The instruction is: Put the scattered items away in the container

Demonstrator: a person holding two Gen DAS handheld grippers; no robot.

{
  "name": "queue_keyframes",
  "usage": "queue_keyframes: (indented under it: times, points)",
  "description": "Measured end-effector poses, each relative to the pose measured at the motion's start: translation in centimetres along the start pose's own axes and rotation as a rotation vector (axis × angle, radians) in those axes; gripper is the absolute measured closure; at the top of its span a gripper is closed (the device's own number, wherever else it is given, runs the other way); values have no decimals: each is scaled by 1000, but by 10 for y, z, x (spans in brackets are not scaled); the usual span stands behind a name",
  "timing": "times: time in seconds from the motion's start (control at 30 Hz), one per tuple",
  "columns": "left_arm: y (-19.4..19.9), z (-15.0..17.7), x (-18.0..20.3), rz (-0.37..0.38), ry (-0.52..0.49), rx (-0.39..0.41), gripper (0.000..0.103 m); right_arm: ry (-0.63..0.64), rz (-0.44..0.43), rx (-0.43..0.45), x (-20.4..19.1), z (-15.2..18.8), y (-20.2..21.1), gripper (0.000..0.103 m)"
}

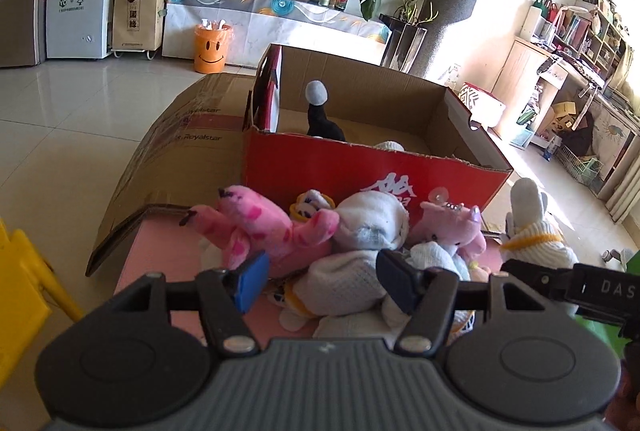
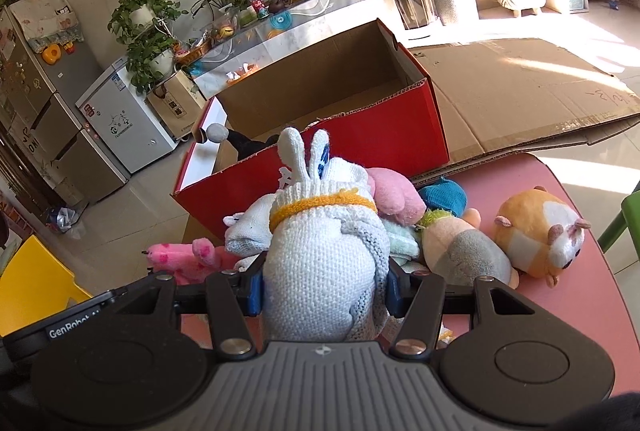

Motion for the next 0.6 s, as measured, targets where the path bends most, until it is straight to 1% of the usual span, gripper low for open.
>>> queue_keyframes:
  times: [0.03,0.07,0.1,0.17,0.23,0.3,0.37,0.47,0.6]
  points:
    - [2,2,-4,-20,-7,2,31,-1,-1,-4,0,2,0,48]
    - [4,3,-9,-35,-7,4,23,0,-1,-9,-1,4,0,48]
    - [6,4,-13,-48,-3,6,21,3,-1,-15,-2,6,0,48]
    - [6,6,-22,-69,6,-4,21,-2,-2,-30,-1,11,-1,48]
    - [7,8,-33,-93,27,-11,18,-29,-3,-53,1,18,-2,48]
    - [8,11,-45,-126,50,-12,12,-55,-7,-70,4,25,-2,48]
    - [9,15,-56,-145,80,-24,6,-64,-8,-78,5,30,-1,48]
    - [7,24,-70,-170,88,-55,6,-61,-4,-90,2,37,-1,48]
    - [2,35,-77,-202,44,-98,5,-44,2,-105,-2,44,-3,48]
Point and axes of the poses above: each gripper's, at about its wrist camera, not at the fingertips, and y roughly against the way its jaws point, x to its right, z to its underside, the point moved 4 cm from there along -y, roughly the way its jaws point, and after that the axes turned 9 degrees about y, right-handed, at the moved point
